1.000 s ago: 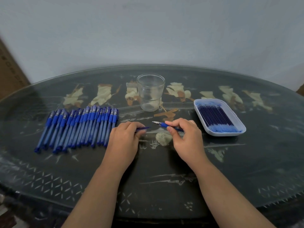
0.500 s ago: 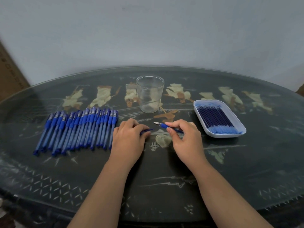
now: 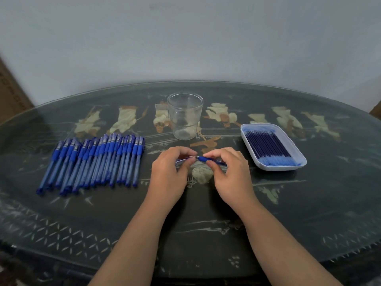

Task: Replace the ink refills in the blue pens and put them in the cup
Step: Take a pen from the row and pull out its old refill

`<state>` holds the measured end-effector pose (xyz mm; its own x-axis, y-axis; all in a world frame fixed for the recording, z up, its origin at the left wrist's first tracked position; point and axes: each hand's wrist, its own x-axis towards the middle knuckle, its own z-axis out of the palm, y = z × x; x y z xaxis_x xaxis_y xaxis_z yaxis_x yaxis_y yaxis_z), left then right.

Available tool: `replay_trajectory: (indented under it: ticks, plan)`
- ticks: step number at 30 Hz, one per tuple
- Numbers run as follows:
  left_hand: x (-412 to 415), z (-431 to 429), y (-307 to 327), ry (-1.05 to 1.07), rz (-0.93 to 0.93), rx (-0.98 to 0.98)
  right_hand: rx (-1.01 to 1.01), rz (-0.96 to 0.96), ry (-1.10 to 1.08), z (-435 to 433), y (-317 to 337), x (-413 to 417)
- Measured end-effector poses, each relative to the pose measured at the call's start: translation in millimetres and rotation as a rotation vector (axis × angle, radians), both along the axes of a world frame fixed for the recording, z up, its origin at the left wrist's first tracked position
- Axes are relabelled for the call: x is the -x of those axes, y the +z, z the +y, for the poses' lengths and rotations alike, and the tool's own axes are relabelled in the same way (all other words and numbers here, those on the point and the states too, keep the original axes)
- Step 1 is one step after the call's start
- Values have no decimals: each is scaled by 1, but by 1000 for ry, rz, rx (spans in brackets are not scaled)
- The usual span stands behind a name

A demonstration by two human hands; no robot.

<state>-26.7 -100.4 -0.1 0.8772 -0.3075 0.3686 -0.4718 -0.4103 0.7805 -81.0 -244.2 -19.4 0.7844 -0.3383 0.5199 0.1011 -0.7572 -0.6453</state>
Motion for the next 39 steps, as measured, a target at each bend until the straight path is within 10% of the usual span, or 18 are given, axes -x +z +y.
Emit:
replay_trajectory:
  ticks: [39]
  plan:
    - [-8, 7, -11, -36, -116, -23, 103, -13, 61, -9, 1, 3]
